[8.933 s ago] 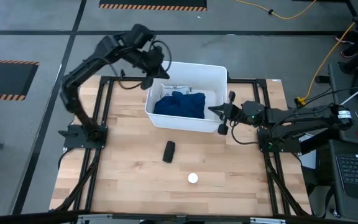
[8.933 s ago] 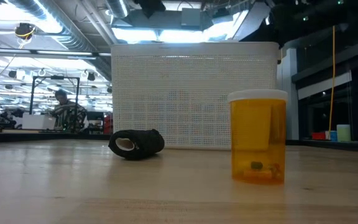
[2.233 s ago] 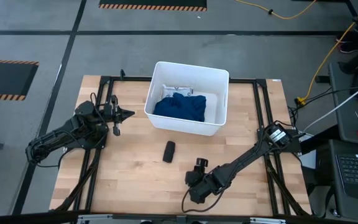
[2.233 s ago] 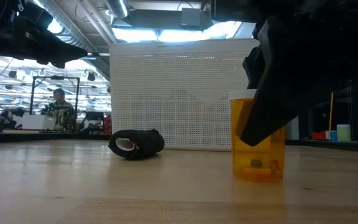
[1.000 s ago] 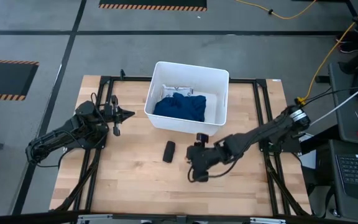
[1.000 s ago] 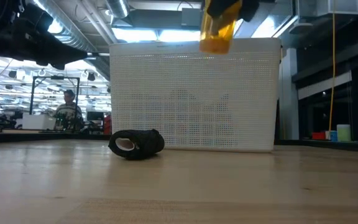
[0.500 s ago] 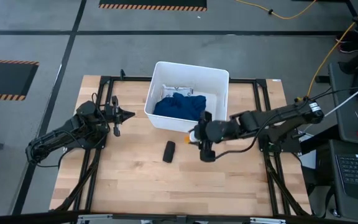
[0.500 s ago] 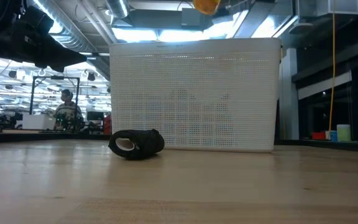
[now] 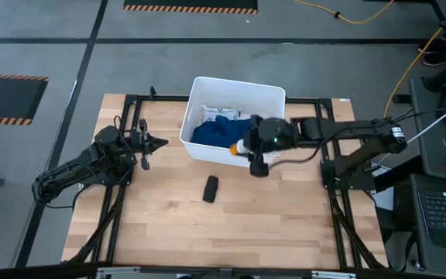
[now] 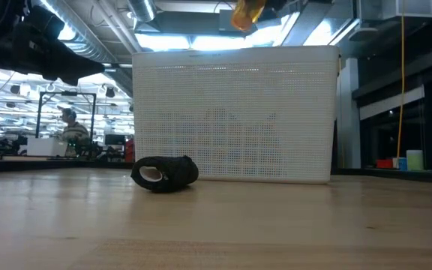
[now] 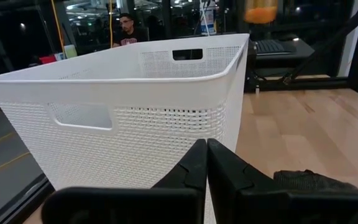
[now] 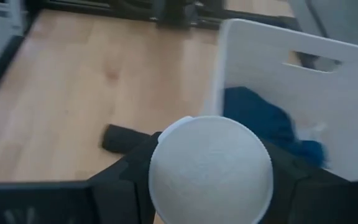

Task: Pick & place medical supplies in basket/bin
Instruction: Put the orange pill bottle into the white bin

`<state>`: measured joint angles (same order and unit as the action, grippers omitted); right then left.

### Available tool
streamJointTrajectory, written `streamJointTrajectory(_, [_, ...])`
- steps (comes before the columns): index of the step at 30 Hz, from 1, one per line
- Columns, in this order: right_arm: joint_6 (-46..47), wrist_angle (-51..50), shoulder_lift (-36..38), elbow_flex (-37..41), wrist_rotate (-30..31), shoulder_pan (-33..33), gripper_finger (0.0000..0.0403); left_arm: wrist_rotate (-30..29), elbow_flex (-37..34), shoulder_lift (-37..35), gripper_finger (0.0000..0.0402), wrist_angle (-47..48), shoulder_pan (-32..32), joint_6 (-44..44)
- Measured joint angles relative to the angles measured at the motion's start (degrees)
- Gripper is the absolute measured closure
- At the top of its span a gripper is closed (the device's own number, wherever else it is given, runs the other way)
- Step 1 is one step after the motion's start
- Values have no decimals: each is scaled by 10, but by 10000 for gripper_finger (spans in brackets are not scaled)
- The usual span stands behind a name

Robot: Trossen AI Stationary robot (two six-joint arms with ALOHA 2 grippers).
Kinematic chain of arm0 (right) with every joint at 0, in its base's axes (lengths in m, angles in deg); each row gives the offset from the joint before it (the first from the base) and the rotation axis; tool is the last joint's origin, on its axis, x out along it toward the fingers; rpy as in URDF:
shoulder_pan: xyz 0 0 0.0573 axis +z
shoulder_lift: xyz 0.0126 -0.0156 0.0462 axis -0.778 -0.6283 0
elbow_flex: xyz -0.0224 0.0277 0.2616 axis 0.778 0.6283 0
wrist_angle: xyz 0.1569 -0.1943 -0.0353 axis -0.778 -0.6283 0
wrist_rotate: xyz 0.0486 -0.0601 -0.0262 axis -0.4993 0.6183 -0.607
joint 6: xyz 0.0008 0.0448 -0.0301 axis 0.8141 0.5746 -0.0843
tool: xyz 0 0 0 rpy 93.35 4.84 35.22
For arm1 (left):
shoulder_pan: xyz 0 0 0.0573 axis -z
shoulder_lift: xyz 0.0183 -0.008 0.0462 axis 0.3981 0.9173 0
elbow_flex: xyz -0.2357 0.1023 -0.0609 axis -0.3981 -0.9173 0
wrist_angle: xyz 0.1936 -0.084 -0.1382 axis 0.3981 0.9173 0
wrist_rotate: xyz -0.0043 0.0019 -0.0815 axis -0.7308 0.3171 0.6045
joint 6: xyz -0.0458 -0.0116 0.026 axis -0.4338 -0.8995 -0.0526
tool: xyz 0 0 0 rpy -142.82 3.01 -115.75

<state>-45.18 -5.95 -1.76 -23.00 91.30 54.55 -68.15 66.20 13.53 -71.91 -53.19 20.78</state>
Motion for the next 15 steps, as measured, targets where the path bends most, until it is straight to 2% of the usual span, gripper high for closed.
streamJointTrajectory(8, [-35, -41, 10, 0, 0, -76, 194, 0, 0, 0, 397, -9, 0, 0])
streamJointTrajectory(15, [-37, -58, 10, 0, -18, -152, 215, -1, 0, 0, 391, -21, 0, 0])
